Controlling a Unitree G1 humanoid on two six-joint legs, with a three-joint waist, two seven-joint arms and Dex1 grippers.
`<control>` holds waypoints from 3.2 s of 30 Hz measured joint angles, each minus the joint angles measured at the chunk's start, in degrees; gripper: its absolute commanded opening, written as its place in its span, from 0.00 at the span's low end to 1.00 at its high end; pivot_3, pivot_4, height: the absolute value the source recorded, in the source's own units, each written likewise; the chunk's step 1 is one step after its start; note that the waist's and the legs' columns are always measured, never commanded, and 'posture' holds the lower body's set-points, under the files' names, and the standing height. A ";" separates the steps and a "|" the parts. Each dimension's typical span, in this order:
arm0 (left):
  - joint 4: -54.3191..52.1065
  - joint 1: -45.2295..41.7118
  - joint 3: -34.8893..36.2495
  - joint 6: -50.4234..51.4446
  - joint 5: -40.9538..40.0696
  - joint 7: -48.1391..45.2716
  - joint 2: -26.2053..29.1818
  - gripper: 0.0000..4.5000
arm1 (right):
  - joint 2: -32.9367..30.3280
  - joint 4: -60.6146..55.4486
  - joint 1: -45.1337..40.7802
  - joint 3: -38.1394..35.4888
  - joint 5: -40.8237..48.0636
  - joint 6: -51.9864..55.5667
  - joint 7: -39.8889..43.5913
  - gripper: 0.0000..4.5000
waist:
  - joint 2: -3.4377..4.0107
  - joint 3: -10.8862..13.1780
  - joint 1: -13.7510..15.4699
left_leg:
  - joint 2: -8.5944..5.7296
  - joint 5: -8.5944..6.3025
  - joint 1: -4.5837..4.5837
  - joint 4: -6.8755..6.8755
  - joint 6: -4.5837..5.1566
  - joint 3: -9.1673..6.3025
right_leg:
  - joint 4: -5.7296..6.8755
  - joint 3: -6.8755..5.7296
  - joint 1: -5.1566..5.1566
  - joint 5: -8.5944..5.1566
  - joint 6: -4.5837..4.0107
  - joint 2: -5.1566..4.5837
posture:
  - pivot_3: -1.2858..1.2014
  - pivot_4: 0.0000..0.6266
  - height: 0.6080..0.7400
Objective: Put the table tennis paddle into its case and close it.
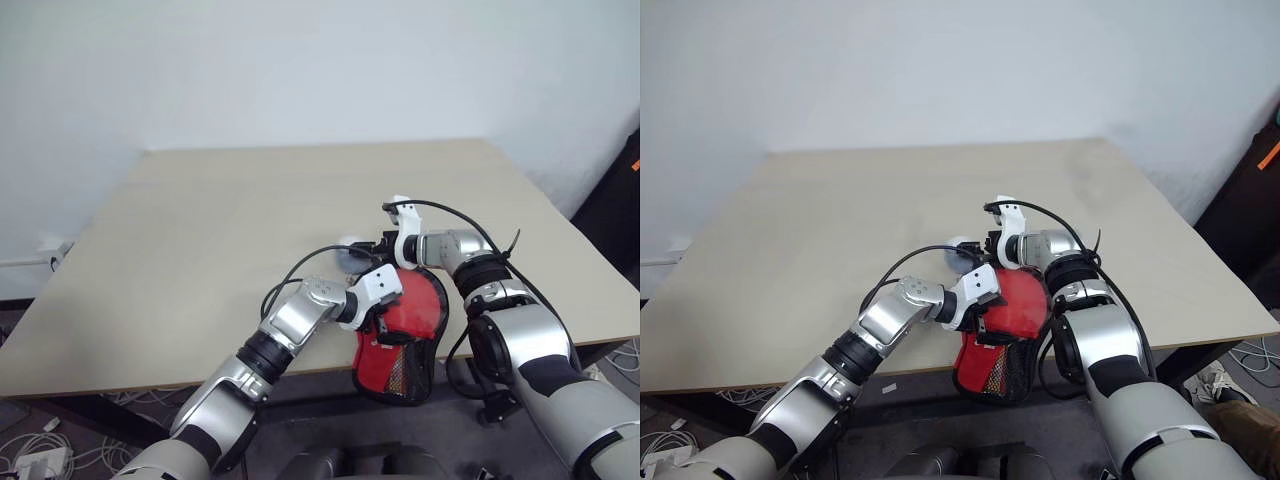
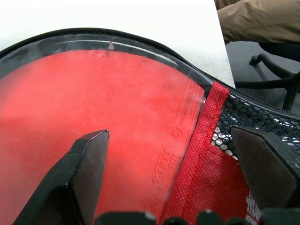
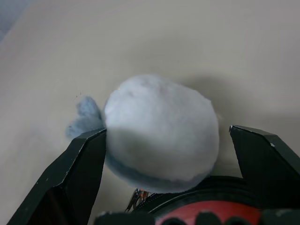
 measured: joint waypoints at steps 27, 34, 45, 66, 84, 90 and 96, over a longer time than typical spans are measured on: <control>-0.02 -0.49 0.37 1.47 0.05 1.72 0.88 0.97 | -0.87 -0.40 0.63 -9.60 -0.39 -10.29 -11.49 0.01 | 0.02 -0.01 0.00 | 0.00 0.01 0.02 -0.04 -0.02 0.01 | 0.00 0.03 0.00 0.00 0.00 0.01 | 0.52 0.00 1.00; 0.00 -0.61 0.22 1.47 0.06 1.70 0.88 0.97 | -3.89 -5.63 5.53 -9.98 -0.35 -9.92 -12.52 0.01 | 0.03 -0.01 0.01 | -0.01 0.01 0.02 -0.03 -0.02 0.00 | -0.02 0.03 0.01 0.00 0.00 -0.01 | 0.52 0.00 1.00; 0.70 -1.05 0.11 1.71 0.07 1.76 0.25 0.97 | -13.79 -22.13 14.73 -13.53 1.99 0.67 -14.78 0.01 | 0.07 -0.02 0.29 | -0.02 -0.21 -0.01 0.03 0.32 -0.02 | -0.08 -0.01 0.08 0.00 0.00 -0.08 | 0.52 0.00 1.00; 3.70 -2.77 -0.25 1.80 0.86 1.13 -2.39 0.97 | -30.95 -80.34 46.38 -18.95 13.77 44.22 -12.83 0.01 | 0.15 -0.04 2.40 | 0.00 -0.51 -0.13 0.20 0.80 -0.02 | -0.43 -0.18 0.35 -0.30 0.36 -0.24 | 0.52 0.00 1.00; 6.82 -4.50 0.05 1.40 1.95 -0.69 -4.35 0.97 | -42.79 -104.65 62.01 -21.17 23.84 47.81 -1.57 0.01 | -0.14 0.11 3.06 | -0.02 -0.64 -0.27 0.31 1.02 0.20 | -0.58 -0.35 0.46 -0.54 0.50 -0.55 | 0.52 0.00 1.00; 6.91 -4.49 0.11 1.39 1.97 -1.08 -5.09 0.97 | -42.44 -108.98 67.65 -26.40 26.78 49.11 0.67 0.01 | -0.16 0.11 3.64 | -0.02 -0.71 -0.33 0.30 1.12 0.28 | -0.63 -0.44 0.46 -0.64 0.64 -0.68 | 0.52 0.00 1.00; 6.92 -4.46 0.08 1.35 1.98 -1.41 -5.41 0.97 | -38.29 -116.17 76.10 -31.31 30.07 49.40 1.93 0.01 | -0.23 0.09 4.08 | -0.07 -0.77 -0.37 0.32 1.22 0.30 | -0.66 -0.47 0.45 -0.72 0.78 -0.75 | 0.52 0.00 1.00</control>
